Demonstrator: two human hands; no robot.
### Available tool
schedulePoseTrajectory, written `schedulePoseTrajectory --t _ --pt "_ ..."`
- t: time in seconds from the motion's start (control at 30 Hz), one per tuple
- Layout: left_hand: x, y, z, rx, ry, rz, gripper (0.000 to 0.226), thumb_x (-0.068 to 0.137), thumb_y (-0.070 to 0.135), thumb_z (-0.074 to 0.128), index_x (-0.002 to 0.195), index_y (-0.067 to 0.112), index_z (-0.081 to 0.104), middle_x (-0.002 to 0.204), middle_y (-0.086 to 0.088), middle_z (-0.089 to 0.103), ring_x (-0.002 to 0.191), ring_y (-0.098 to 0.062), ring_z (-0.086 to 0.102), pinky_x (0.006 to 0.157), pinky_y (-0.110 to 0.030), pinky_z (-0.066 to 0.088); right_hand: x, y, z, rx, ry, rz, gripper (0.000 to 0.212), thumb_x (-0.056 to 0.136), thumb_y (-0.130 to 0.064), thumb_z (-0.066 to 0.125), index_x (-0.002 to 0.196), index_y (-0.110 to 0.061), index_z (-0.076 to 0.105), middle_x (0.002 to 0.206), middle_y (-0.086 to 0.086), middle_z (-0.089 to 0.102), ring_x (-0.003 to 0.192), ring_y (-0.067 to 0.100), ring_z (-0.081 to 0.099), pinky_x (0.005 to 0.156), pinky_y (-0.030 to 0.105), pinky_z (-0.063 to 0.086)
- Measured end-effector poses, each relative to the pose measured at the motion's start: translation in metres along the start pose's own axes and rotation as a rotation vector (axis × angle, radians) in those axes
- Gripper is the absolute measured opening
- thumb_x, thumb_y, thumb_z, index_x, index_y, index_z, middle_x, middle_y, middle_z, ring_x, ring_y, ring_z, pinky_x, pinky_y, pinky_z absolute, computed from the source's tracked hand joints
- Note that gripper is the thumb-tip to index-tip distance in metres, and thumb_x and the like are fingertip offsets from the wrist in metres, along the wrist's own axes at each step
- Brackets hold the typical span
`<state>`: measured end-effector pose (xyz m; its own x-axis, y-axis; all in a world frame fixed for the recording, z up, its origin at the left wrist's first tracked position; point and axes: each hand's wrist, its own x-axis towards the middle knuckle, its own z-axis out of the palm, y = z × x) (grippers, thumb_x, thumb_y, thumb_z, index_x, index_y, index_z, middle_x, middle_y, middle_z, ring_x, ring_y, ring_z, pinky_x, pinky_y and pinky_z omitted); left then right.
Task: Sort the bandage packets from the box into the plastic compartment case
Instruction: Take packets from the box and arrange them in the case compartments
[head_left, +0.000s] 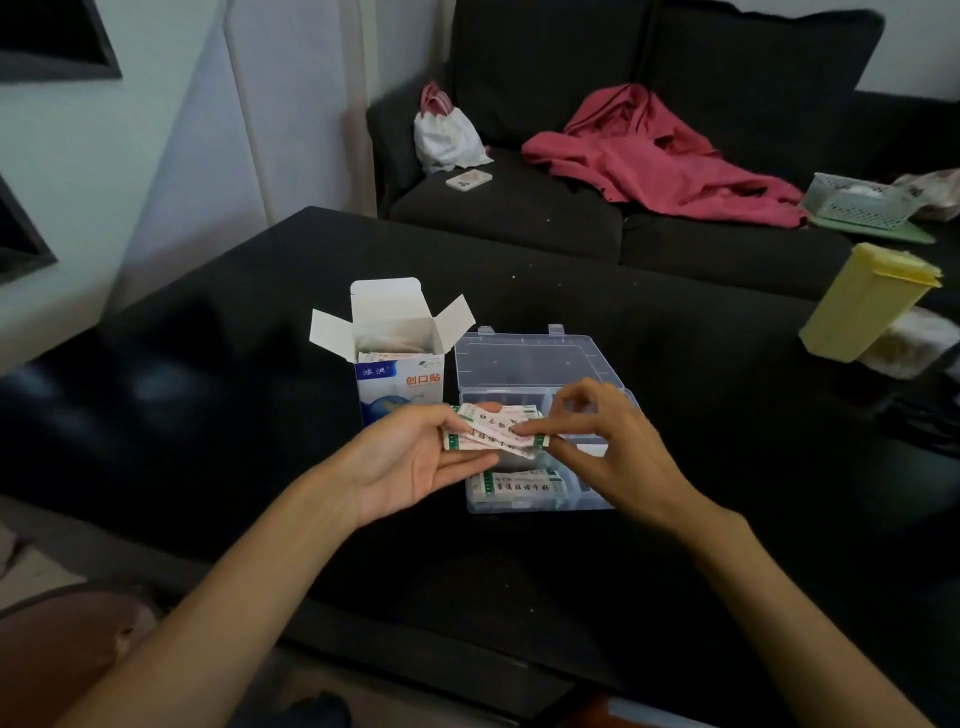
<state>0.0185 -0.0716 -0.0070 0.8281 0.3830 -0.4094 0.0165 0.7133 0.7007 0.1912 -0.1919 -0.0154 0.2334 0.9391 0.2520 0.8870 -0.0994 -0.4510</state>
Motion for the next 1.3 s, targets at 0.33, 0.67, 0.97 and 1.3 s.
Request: schedulePoseTrajectory --t 0.33,0.67,0.97,1.3 --pt "0.011 -0.011 0.008 0.27 0.103 0.165 0.022 0.094 0.004 0.049 0.112 0.011 0.059 0.101 -0.009 0.072 0.097 -0.017 0.067 0.08 -0.026 0.056 0.003 -0.012 0.002 0.796 -0.054 0.317 0.045 0.092 -0.022 0.053 0.133 -0.036 0.039 0.119 -0.005 0.053 0.103 0.01 0.06 0.082 0.028 0.055" --pt "0.014 -0.014 0.019 0.865 0.174 0.212 0.016 0.101 0.022 0.037 0.096 0.029 0.051 0.091 0.011 0.057 0.079 0.003 0.054 0.06 -0.013 0.04 0.003 -0.02 0.006 0.724 0.1 0.327 0.026 0.091 -0.006 0.054 0.103 -0.029 0.059 0.107 0.006 0.063 0.088 0.011 0.064 0.062 0.015 0.053" --pt "0.019 -0.025 0.019 0.774 0.225 0.438 0.01 0.09 0.018 0.06 0.093 0.019 0.07 0.086 0.008 0.07 0.073 0.004 0.066 0.065 -0.007 0.049 0.007 -0.028 0.022 1.121 0.195 0.614 0.035 0.081 -0.026 0.069 0.114 -0.02 0.058 0.114 0.006 0.065 0.105 0.019 0.062 0.094 0.041 0.05" --pt "0.018 -0.017 0.003 1.082 0.351 0.545 0.024 0.09 0.032 0.06 0.114 0.03 0.06 0.103 0.016 0.064 0.093 0.004 0.058 0.073 -0.011 0.045 0.005 -0.002 -0.005 0.633 -0.056 0.305 0.024 0.093 -0.008 0.05 0.108 -0.022 0.062 0.105 -0.004 0.061 0.097 0.012 0.061 0.071 0.016 0.055"
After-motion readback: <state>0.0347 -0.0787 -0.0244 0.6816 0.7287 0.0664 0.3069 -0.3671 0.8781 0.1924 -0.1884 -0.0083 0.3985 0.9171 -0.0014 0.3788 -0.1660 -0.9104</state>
